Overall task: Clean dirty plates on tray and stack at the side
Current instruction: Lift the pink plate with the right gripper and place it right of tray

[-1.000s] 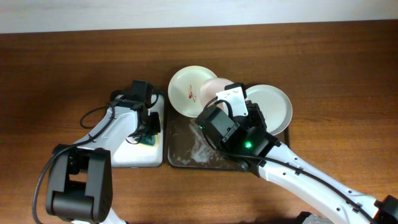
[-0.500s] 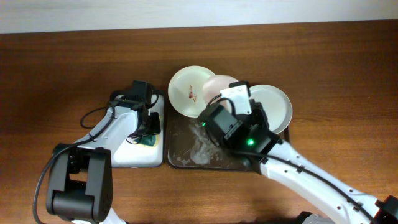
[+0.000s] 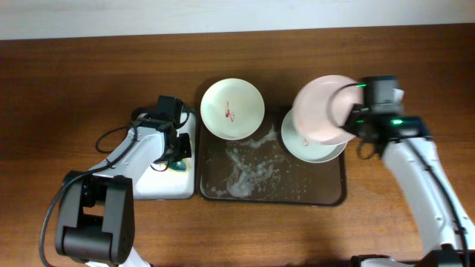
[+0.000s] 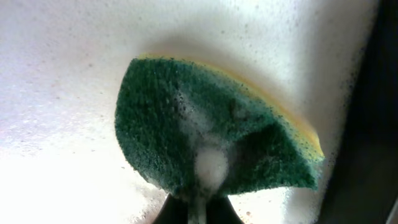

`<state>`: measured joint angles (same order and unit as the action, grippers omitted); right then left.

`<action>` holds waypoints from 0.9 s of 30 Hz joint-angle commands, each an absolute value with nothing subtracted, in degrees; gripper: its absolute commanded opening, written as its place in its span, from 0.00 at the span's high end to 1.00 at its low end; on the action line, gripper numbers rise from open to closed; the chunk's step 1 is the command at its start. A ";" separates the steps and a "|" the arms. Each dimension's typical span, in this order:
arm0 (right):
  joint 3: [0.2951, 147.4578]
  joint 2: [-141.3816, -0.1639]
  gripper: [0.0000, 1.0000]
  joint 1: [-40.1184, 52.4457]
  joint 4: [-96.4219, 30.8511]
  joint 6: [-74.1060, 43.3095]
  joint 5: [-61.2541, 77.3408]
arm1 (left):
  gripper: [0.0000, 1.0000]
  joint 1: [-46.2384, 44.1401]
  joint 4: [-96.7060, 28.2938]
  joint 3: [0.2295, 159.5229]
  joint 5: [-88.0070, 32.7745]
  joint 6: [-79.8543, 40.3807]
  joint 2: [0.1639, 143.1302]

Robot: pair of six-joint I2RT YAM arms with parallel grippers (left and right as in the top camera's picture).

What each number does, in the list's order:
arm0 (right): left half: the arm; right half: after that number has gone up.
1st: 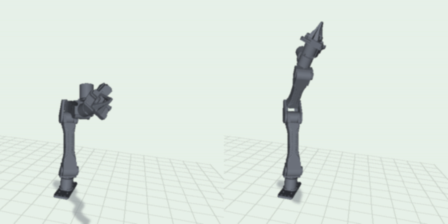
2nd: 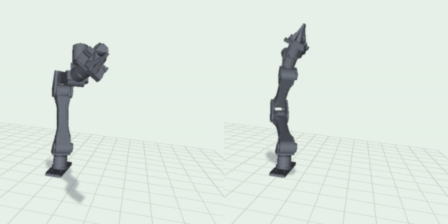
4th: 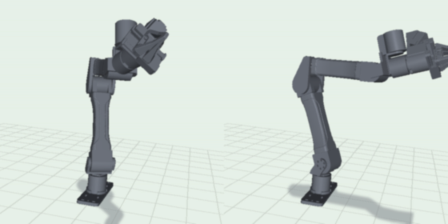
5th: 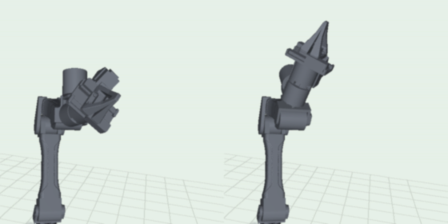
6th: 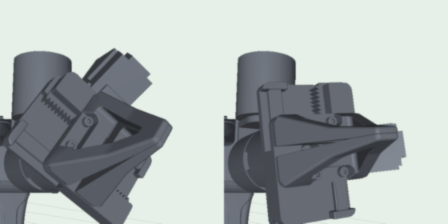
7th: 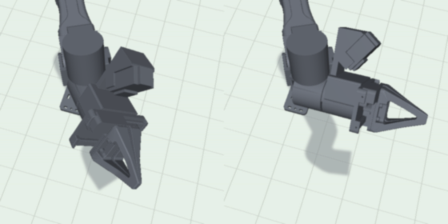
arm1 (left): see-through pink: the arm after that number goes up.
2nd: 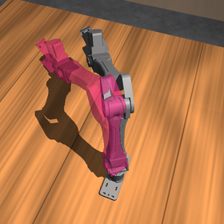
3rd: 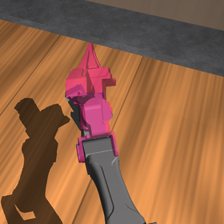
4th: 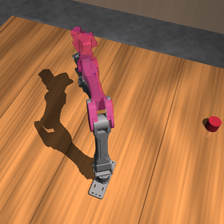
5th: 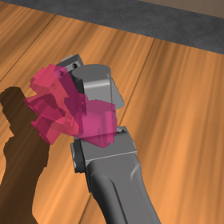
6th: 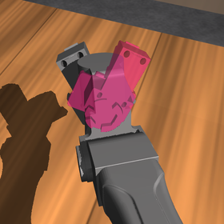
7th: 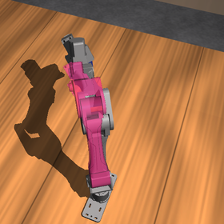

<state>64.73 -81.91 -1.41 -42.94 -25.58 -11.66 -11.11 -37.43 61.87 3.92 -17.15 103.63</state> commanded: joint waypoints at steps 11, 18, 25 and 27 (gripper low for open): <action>65.80 -88.27 0.96 -30.59 -44.29 -26.89 -0.47 | 0.63 -10.81 -36.97 61.54 4.95 -17.12 104.42; 65.80 -96.53 0.96 -34.44 -41.28 -26.87 -0.36 | 1.00 -10.81 -36.97 61.54 4.93 -17.12 104.42; 65.80 -97.23 0.78 -34.46 -38.37 -24.43 6.04 | 0.50 -10.81 -36.95 61.54 4.95 -17.12 104.42; 65.80 -97.23 0.75 -34.37 -37.85 -21.91 12.05 | 0.46 -10.81 -36.95 61.54 4.95 -17.12 104.42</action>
<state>64.73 -97.34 -34.22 -38.46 -25.34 3.09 -11.11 -37.04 61.84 4.16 -17.15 103.63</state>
